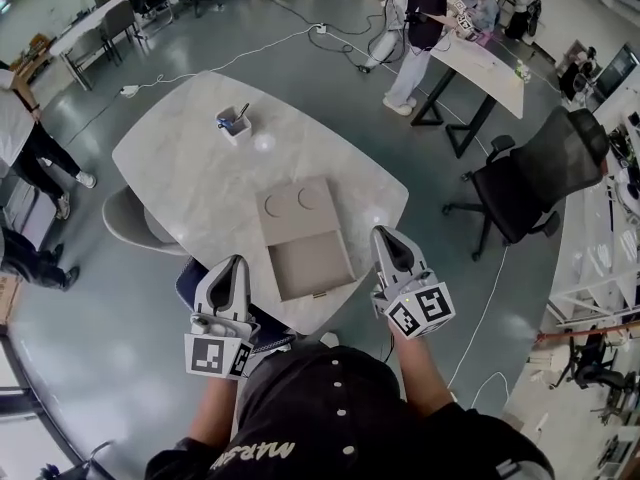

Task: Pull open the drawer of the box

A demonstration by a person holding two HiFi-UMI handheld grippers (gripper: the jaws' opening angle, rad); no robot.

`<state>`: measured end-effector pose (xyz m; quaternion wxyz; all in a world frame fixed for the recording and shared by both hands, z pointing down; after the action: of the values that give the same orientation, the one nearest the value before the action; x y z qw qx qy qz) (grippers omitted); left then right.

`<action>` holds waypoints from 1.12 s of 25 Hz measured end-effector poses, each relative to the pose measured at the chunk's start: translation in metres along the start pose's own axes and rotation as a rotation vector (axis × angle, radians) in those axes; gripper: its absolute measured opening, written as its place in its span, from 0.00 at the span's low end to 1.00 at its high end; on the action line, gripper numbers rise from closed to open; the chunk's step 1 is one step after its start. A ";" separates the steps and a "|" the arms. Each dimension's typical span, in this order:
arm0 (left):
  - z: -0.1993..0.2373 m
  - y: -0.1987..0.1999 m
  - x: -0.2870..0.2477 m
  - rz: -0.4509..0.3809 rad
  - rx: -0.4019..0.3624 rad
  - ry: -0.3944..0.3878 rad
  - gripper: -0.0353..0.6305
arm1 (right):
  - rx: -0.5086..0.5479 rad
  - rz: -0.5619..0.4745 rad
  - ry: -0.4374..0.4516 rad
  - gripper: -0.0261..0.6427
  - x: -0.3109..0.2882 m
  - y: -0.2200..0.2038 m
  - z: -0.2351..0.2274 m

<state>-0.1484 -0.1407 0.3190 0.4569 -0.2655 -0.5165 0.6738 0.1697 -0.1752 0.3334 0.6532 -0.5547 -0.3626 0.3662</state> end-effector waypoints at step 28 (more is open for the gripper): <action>-0.002 -0.003 0.017 -0.002 0.000 0.057 0.08 | 0.062 0.025 0.082 0.03 -0.009 0.000 0.036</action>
<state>-0.1531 -0.1242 0.3230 0.4720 -0.2843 -0.5036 0.6654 0.1342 -0.1665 0.3369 0.6798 -0.5533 -0.3171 0.3622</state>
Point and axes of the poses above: the fingertips, and each gripper's own axes: x backward along the fingers, z to its left, y out of its top, the point moved 8 cm from there along x, backward along the fingers, and after that the axes turned 15 degrees about x, right-handed, at the moved point
